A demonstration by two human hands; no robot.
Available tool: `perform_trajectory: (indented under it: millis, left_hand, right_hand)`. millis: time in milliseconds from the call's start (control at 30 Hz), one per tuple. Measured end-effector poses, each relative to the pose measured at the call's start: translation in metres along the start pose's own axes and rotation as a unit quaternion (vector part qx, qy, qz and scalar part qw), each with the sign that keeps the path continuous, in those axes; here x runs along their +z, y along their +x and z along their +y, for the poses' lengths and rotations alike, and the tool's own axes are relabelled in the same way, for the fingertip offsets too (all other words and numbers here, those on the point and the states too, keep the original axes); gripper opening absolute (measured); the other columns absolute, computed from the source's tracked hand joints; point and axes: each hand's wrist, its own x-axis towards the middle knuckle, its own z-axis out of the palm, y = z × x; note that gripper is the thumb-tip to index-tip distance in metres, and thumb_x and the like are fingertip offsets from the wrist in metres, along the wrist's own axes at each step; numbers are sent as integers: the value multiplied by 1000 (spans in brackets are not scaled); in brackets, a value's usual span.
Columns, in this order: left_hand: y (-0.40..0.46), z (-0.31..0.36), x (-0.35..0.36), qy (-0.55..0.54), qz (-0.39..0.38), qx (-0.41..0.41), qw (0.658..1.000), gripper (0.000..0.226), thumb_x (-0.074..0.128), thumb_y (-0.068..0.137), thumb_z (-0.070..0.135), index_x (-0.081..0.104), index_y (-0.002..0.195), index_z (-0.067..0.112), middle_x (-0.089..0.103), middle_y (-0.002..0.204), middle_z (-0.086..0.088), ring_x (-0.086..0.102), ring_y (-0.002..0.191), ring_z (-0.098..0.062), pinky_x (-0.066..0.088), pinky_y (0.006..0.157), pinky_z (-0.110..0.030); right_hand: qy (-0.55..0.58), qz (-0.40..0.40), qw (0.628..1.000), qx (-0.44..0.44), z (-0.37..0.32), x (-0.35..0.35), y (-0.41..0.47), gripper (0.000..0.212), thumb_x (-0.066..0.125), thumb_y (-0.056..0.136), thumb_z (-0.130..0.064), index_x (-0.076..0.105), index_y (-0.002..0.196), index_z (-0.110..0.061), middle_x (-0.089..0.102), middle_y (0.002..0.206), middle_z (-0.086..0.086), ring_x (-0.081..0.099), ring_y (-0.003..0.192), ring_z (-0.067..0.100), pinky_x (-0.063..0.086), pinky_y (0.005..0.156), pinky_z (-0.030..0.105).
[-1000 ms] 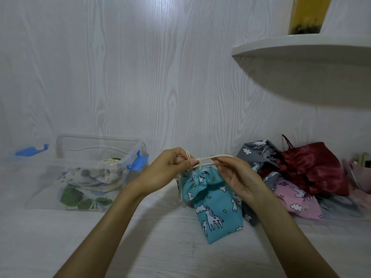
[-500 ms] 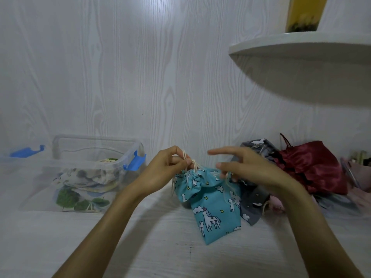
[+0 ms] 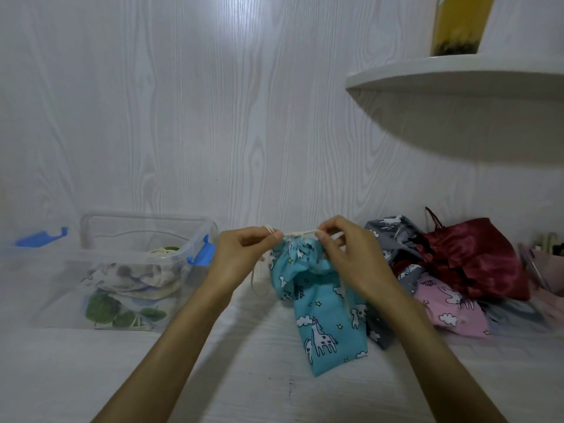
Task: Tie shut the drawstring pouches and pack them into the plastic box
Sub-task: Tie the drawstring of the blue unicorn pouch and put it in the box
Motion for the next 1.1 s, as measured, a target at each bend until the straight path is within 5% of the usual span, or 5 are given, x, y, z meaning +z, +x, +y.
perform_trajectory:
  millis: [267,467,733,867,1100]
  left_hand:
    - [4,-9,-8,11,20,-33,999,12,71,82,20,75,91,13,73,82,8,68,77,1,54,73,-13]
    - [0,-3,6,-168,-62,-56,982,18,44,100,21,61,102,15,75,98,3,69,97,-9,55,79,-15]
    - [3,-9,-5,-70,-49,-103,991,19,53,95,14,70,97,7,66,62,5,66,66,-6,55,76,-17]
    - [-1,-1,-7,99,-167,-52,979,19,56,93,22,74,89,18,70,73,3,65,72,-2,52,69,-9]
    - [-17,-1,14,230,-408,-100,878,29,54,94,19,66,118,8,68,114,1,64,95,-6,50,85,-11]
  right_hand:
    - [-17,-120,992,41,14,-11,2,9,63,88,-26,66,80,-25,64,74,-6,55,61,2,46,59,15]
    - [50,-148,986,56,10,-3,1,11,66,86,-29,72,80,-22,57,60,-5,46,50,0,42,54,17]
    - [12,-234,966,113,12,-5,-3,23,67,84,-38,76,78,-17,51,48,-11,39,39,-1,30,42,9]
    - [31,-263,956,126,8,-21,-2,36,61,84,-48,69,59,-22,51,56,-4,42,53,6,31,54,14]
    - [103,-277,942,156,2,-44,1,44,54,77,-60,59,53,-23,50,68,0,44,63,11,33,73,26]
